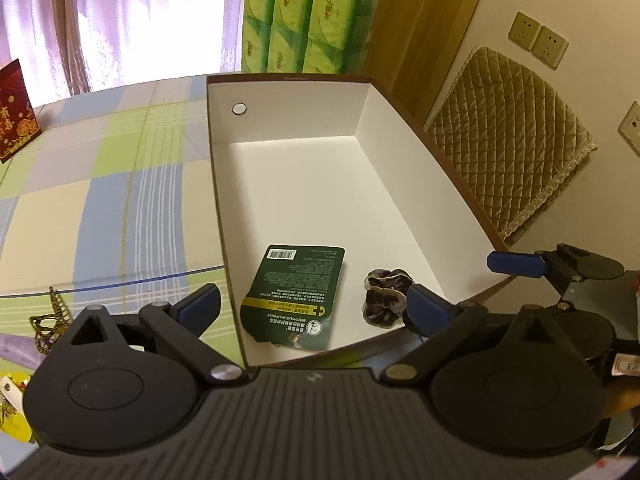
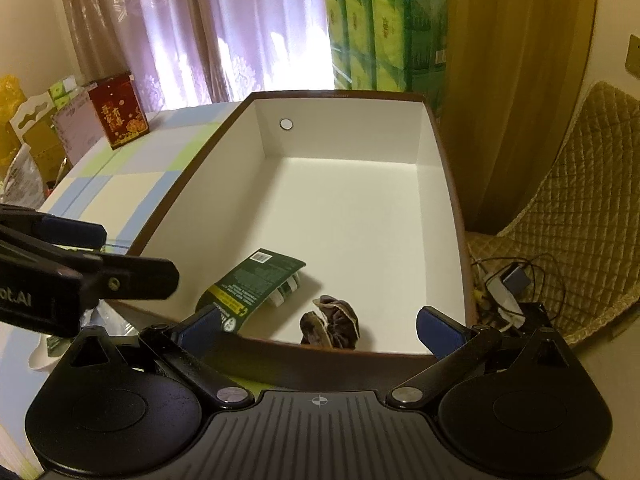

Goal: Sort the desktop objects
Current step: 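Open both tools to drop the pouch and jar into the box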

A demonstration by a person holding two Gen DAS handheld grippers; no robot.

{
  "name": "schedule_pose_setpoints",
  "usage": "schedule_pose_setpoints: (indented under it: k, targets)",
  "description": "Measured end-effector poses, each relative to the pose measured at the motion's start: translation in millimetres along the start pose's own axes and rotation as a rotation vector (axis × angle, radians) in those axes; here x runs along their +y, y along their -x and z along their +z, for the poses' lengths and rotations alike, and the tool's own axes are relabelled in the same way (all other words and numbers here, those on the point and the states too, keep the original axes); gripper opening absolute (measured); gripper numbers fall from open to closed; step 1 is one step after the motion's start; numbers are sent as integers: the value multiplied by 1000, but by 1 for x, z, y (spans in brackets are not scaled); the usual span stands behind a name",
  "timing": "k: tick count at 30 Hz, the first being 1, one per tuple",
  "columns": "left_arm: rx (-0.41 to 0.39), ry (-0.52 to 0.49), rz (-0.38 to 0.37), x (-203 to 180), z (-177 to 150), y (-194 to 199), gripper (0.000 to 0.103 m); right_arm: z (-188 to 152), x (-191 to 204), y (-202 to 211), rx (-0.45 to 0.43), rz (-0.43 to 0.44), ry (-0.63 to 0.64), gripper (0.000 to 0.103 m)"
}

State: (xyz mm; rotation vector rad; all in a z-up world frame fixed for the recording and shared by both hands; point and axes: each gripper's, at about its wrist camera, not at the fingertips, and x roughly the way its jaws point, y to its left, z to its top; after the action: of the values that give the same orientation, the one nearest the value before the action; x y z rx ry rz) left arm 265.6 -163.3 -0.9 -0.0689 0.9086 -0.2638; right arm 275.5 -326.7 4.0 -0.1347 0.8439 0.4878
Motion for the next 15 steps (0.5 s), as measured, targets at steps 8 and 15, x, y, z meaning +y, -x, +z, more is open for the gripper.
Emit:
schedule_pose_setpoints:
  k: [8,15]
  targets:
    - [-18,-5,24,1,-13,21,98,-8,12,13,-29,4,11,101]
    - [-33,17,41,10,-27,38,98,-13,23,22,-48,22,23,101]
